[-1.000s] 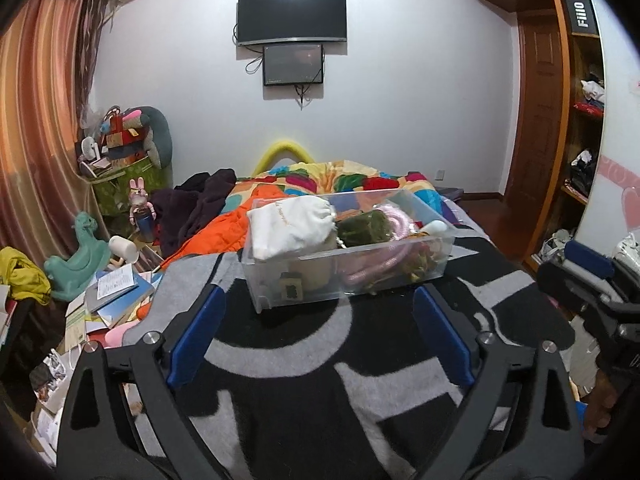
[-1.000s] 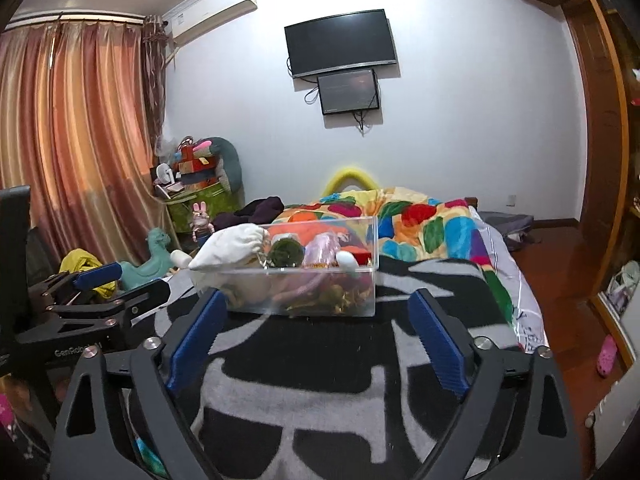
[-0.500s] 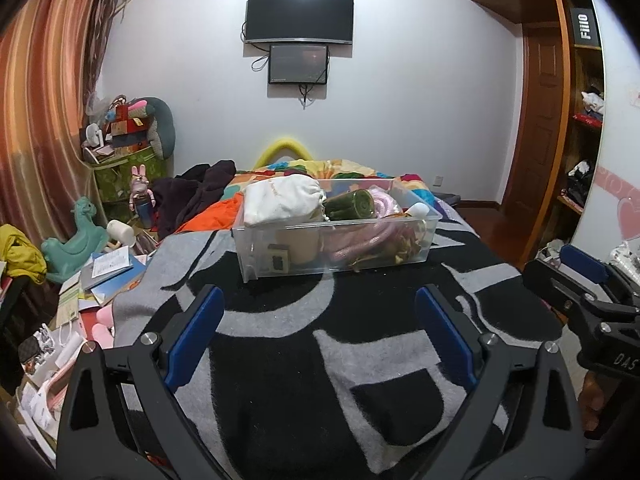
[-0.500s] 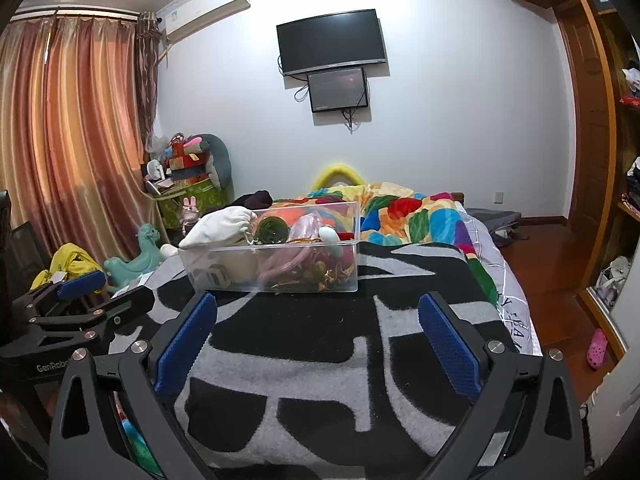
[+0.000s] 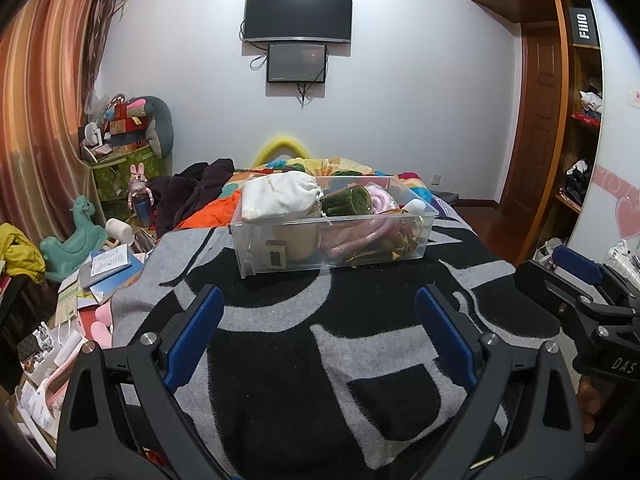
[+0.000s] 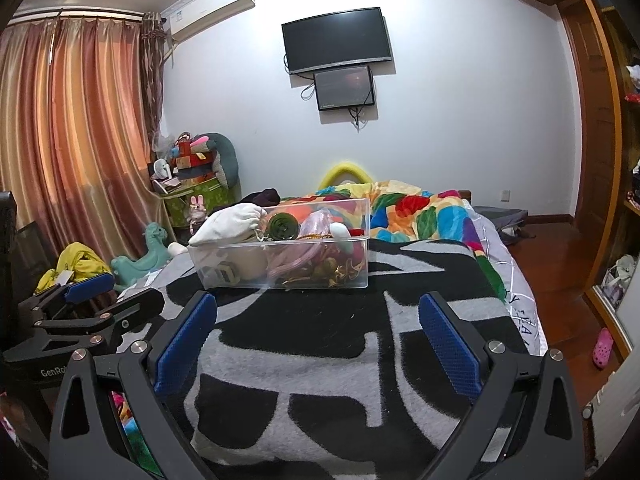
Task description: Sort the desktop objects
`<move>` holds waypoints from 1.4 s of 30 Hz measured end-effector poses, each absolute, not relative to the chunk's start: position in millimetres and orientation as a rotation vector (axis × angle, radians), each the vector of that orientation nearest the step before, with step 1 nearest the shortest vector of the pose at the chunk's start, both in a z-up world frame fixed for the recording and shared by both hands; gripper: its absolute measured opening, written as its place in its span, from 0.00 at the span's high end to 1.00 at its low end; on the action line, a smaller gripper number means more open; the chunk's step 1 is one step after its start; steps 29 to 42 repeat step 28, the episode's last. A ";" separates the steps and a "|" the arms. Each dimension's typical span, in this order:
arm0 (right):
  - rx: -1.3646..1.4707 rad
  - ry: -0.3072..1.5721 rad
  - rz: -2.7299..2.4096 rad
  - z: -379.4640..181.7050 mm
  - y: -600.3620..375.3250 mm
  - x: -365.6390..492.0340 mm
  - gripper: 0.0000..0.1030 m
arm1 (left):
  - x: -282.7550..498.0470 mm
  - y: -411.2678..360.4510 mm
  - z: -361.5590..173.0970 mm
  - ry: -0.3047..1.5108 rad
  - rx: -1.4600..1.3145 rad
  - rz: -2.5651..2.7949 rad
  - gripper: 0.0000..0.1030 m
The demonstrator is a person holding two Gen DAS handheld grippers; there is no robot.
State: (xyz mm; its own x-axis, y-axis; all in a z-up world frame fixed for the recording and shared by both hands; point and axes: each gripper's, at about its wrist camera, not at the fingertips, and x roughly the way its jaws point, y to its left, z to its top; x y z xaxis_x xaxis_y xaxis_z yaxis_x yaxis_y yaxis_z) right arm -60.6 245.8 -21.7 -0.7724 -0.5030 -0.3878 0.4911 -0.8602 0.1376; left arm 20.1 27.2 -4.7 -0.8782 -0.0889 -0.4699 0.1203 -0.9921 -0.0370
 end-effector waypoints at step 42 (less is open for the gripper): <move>0.624 -0.083 -2.510 -30.7 245.4 -64.4 0.02 | 24.0 37.2 -2.3 0.079 0.686 -3.001 0.04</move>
